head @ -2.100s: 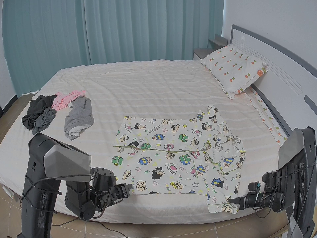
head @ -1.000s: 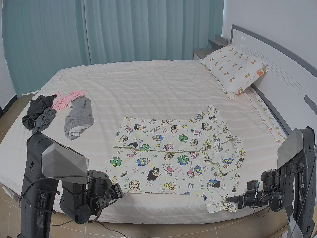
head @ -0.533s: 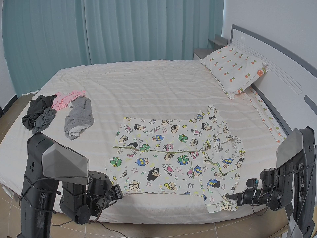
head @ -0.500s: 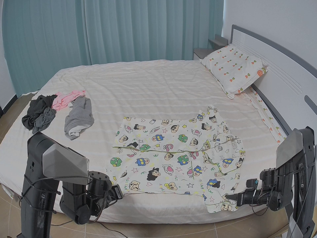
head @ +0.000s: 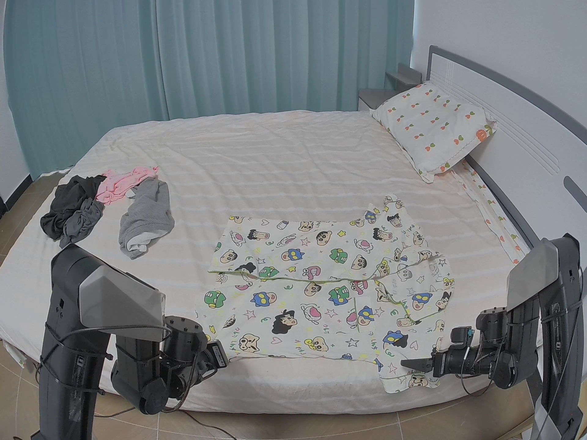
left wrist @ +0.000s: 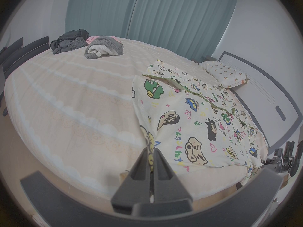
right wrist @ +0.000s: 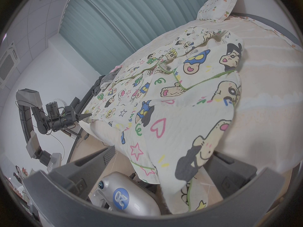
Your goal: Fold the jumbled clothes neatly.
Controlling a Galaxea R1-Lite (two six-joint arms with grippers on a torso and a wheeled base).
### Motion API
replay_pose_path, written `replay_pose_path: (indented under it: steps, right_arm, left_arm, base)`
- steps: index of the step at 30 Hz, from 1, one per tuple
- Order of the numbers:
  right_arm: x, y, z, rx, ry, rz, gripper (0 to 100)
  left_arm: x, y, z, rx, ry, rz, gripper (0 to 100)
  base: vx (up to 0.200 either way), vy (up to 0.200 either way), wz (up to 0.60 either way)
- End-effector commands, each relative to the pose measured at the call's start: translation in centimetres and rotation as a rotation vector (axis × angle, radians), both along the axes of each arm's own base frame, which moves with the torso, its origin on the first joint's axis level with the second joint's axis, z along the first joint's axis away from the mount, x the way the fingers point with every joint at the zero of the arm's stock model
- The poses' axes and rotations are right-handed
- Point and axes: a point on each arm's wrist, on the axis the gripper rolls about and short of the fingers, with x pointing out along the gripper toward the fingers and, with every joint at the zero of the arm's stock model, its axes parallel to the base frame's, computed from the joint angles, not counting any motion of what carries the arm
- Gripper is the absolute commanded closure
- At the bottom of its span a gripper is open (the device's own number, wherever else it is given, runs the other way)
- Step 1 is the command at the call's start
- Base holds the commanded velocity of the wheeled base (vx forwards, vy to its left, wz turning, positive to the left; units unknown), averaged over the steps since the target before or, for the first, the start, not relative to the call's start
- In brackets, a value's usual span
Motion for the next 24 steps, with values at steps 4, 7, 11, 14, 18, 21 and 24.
replay_pose_path:
  steps: [4, 7, 11, 14, 18, 21, 24]
  right_arm:
    - [0.7, 0.5, 0.1, 0.012, -0.008, 0.015, 0]
    - [0.9, 0.6, 0.3, 0.008, 0.012, 0.019, 100]
    - [0.8, 0.6, 0.3, 0.006, 0.012, 0.015, 100]
    - [0.8, 0.6, 0.3, 0.006, 0.011, 0.011, 100]
    - [0.7, 0.3, 0.2, 0.011, 0.011, 0.008, 100]
    - [0.1, -0.2, 0.2, 0.03, 0.006, 0.007, 100]
    - [-0.6, -0.5, 0.1, 0.057, 0.02, 0.036, 100]
  left_arm:
    - [0.0, 0.0, 0.0, -0.004, -0.008, 0.0, 100]
    - [0.0, 0.0, 0.1, -0.005, -0.01, 0.0, 100]
    - [-0.1, 0.0, 0.1, -0.003, -0.006, -0.003, 100]
    - [-0.6, 0.2, 0.0, 0.004, 0.012, -0.004, 100]
    - [-0.9, 0.3, 0.2, 0.006, 0.017, -0.002, 100]
    - [-1.3, 0.5, 0.2, 0.008, 0.023, -0.004, 100]
    - [-1.8, 0.7, 0.2, 0.022, 0.042, -0.017, 100]
  base:
    - [0.0, 0.0, 0.0]
    - [0.0, 0.0, 0.0]
    - [0.0, 0.0, 0.0]
    - [0.0, 0.0, 0.0]
    - [0.0, 0.0, 0.0]
    - [0.0, 0.0, 0.0]
    - [0.0, 0.0, 0.0]
